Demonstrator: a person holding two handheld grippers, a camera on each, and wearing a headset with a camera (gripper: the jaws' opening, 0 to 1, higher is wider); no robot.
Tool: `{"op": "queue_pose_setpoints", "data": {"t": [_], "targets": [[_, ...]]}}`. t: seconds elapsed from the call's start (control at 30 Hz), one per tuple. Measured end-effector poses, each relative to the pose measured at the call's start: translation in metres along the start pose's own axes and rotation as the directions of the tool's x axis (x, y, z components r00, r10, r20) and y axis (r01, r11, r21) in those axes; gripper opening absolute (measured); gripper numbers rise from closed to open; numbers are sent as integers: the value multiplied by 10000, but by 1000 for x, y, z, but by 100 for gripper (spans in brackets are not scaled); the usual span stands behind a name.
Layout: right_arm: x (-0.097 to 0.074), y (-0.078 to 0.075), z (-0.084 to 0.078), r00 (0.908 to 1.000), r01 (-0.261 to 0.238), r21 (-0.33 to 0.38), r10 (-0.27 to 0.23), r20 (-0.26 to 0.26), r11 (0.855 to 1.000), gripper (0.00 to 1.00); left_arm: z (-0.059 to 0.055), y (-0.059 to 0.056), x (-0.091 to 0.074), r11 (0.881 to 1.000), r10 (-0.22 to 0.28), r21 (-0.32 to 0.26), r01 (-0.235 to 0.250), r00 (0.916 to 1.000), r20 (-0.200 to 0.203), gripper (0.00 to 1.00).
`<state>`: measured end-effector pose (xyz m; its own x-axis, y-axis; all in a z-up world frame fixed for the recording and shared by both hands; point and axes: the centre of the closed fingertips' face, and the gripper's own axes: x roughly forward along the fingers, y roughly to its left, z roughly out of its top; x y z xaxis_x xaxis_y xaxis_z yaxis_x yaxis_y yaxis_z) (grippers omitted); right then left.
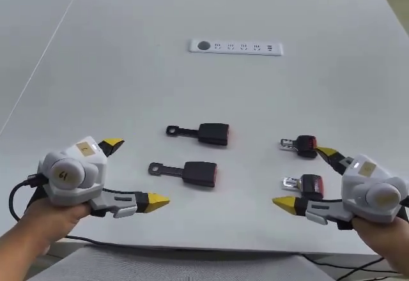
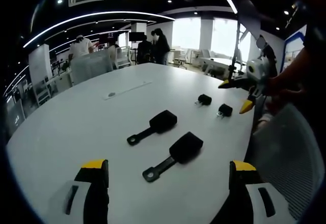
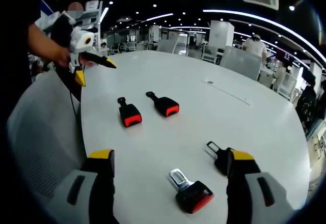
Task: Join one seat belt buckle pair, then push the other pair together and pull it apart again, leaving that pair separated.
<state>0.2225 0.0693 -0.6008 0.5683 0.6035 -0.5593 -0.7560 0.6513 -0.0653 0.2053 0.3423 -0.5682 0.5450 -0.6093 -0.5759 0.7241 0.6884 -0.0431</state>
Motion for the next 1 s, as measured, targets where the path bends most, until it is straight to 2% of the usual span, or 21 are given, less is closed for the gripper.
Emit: {"op": "queue_pose_setpoints", "data": {"t": [0.5,1.0], "targets": [[-6,-6,-10,9998,-17,122,19,-179,9999,90,0,0,4,9999,-107,100,107,9999,-48,100],[-12,-13,-25,9986,-223,287,236,-476,9993,86,0,-6,9,9986,-306,416,319,9991,-308,100]]}}
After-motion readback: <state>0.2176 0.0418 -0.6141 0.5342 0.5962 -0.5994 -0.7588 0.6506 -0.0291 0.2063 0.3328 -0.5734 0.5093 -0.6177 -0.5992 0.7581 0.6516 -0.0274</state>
